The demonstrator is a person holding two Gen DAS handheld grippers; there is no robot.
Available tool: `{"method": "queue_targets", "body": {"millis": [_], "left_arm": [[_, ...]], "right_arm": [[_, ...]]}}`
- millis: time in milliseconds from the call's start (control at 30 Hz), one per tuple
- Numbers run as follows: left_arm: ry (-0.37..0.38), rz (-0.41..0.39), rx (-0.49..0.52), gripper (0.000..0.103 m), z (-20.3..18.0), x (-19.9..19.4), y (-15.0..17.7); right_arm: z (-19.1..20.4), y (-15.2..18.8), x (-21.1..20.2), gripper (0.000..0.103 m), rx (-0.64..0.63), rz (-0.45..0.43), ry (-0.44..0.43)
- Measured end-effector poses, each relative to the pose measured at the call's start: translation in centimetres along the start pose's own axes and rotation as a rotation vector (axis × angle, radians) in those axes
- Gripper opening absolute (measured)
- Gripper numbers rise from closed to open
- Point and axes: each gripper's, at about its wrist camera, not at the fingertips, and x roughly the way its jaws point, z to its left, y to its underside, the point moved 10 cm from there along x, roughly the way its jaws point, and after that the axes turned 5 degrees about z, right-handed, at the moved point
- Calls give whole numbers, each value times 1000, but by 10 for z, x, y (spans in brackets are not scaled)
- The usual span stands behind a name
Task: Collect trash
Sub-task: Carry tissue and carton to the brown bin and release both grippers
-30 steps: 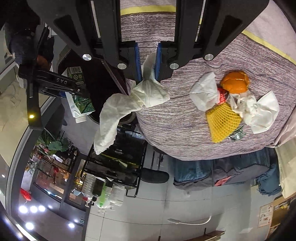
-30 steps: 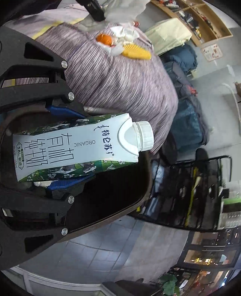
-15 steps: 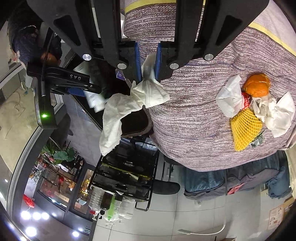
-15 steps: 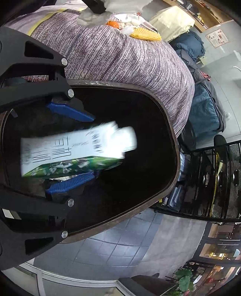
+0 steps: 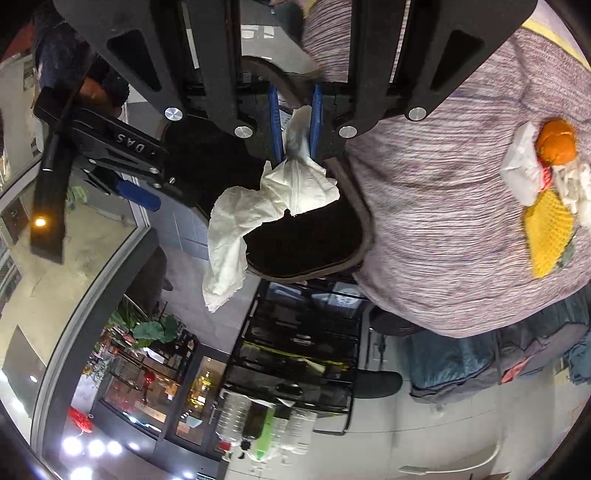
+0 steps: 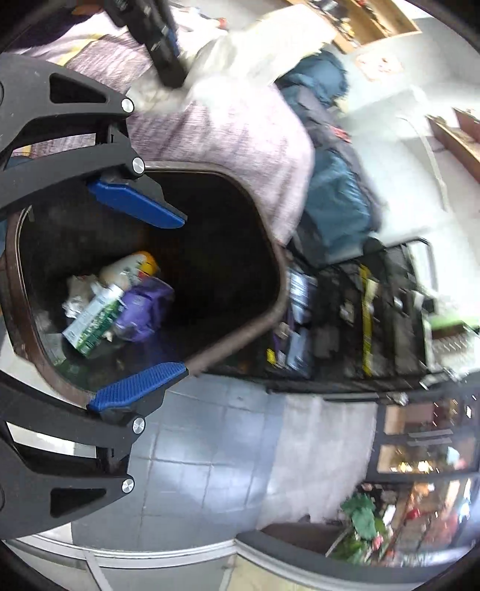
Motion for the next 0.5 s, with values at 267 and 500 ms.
{"method": "queue_targets", "body": {"millis": [267, 500], "left_arm": [[56, 90, 20, 13, -32, 37, -3], [43, 135, 37, 13, -37, 58, 1]], "right_arm": [[-36, -14, -26, 77, 66, -97, 66], [-54, -15, -31, 77, 106, -107, 83]]}}
